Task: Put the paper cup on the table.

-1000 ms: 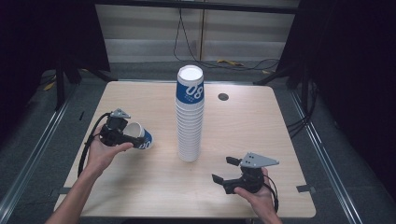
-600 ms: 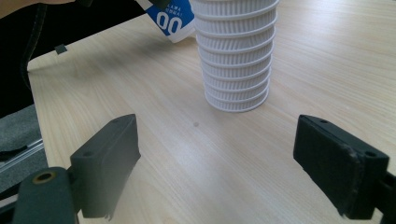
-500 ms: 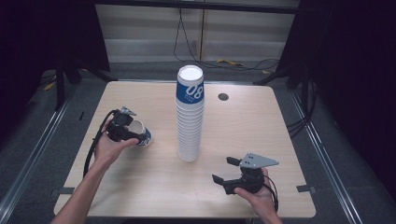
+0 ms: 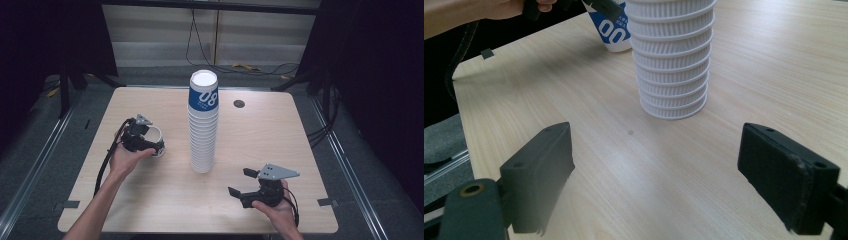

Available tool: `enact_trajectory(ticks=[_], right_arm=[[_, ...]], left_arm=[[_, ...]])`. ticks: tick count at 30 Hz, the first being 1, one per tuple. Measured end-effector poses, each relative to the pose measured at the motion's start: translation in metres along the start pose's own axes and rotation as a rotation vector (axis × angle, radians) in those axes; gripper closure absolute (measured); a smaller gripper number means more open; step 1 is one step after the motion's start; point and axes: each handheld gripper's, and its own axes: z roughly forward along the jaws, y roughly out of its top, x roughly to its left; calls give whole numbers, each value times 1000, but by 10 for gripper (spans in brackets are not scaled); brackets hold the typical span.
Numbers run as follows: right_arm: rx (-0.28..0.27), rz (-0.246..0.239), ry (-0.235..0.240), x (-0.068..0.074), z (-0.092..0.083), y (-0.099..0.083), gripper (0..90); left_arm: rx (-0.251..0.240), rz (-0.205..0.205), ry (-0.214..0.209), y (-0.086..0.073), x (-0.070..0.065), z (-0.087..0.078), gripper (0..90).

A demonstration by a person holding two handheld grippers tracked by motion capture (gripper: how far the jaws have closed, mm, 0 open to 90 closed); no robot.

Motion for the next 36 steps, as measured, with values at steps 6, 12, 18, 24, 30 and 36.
enact_trajectory(ticks=[6, 12, 18, 24, 30, 36], right_arm=[[-4, -3, -9, -1, 1, 0, 146], [-2, -1, -8, -1, 1, 0, 145], [0, 1, -14, -1, 1, 0, 145], [0, 3, -12, -1, 1, 0, 145], [-2, 1, -11, 0, 1, 0, 145], [-3, 4, -11, -1, 0, 0, 145]], left_arm=[[-17, -1, -16, -1, 0, 4, 129], [-11, 5, -40, -3, 1, 5, 126], [12, 38, -30, -8, -1, 8, 150], [2, 45, -34, -16, -3, 13, 160], [-8, 25, -52, -23, 1, 15, 159], [-41, -11, -80, -32, 7, 11, 159]])
